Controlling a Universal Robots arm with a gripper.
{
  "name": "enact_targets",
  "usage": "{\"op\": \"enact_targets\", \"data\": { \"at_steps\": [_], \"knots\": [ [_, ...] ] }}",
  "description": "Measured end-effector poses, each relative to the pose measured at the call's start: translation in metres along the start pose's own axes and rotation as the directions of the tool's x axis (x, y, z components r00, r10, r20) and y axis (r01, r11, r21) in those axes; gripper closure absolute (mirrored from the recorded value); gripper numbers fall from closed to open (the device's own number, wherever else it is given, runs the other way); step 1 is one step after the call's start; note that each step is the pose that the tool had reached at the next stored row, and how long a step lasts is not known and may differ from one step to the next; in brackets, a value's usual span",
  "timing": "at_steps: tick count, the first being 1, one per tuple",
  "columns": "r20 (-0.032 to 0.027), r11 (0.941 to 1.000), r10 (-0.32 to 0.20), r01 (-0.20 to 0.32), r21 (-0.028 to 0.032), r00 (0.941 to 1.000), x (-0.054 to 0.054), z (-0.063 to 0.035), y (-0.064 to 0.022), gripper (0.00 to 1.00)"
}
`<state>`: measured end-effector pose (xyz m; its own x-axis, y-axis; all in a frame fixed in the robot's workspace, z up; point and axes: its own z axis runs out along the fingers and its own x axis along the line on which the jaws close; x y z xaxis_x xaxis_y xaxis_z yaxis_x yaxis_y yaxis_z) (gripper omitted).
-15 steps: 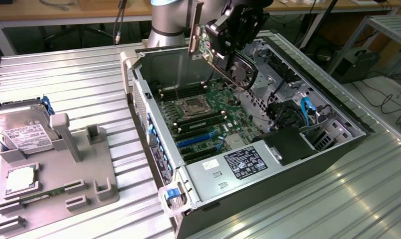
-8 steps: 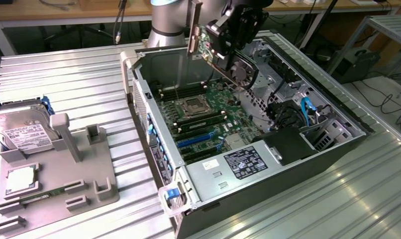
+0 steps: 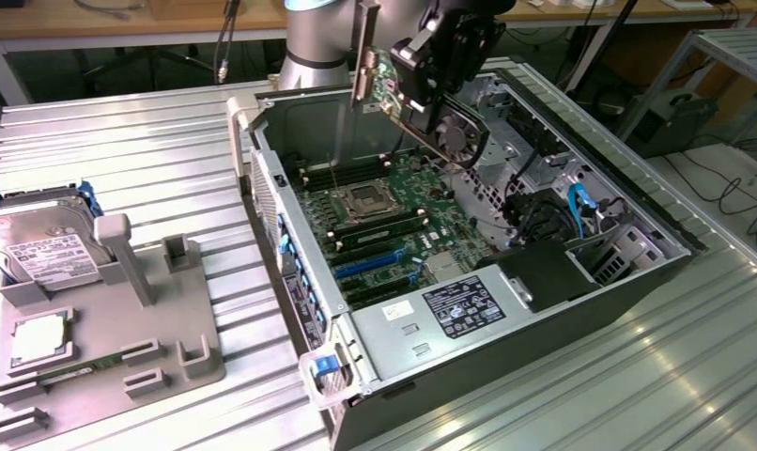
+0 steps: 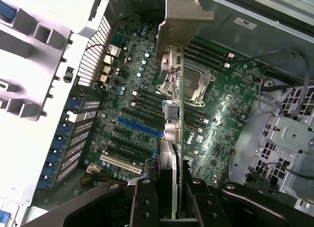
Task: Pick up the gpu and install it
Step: 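Insert the gpu into the slot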
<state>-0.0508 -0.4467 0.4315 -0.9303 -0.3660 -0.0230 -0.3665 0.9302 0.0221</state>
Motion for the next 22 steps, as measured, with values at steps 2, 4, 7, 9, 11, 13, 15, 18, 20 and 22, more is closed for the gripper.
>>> {"op": "enact_targets", "data": {
  "at_steps": [2, 4, 7, 9, 11, 13, 15, 18, 20, 22],
  "knots": [
    [-0.0001, 1.0000, -0.007, 0.007, -0.0001, 1.0000, 0.0000, 0.0000, 0.0000, 0.73],
    [-0.0003, 0.9999, -0.014, 0.014, -0.0003, 0.9999, 0.0000, 0.0000, 0.0000, 0.73],
    [-0.0006, 0.9997, -0.024, 0.024, -0.0005, 0.9997, 0.0000, 0.0000, 0.0000, 0.73],
    [-0.0007, 0.9995, -0.032, 0.032, -0.0008, 0.9995, 0.0000, 0.0000, 0.0000, 0.73],
    [-0.0010, 0.9989, -0.047, 0.047, -0.0011, 0.9989, 0.0000, 0.0000, 0.0000, 0.73],
    [-0.0012, 0.9985, -0.055, 0.055, -0.0013, 0.9985, 0.0000, 0.0000, 0.0000, 0.73],
    [-0.0013, 0.9982, -0.060, 0.060, -0.0014, 0.9982, 0.0000, 0.0000, 0.0000, 0.73],
    [-0.0015, 0.9976, -0.069, 0.069, -0.0016, 0.9976, 0.0000, 0.0000, 0.0000, 0.73],
    [-0.0016, 0.9972, -0.075, 0.075, -0.0018, 0.9972, 0.0000, 0.0000, 0.0000, 0.73],
    [-0.0017, 0.9964, -0.084, 0.084, -0.0021, 0.9964, 0.0000, 0.0000, 0.0000, 0.73]
  ]
}}
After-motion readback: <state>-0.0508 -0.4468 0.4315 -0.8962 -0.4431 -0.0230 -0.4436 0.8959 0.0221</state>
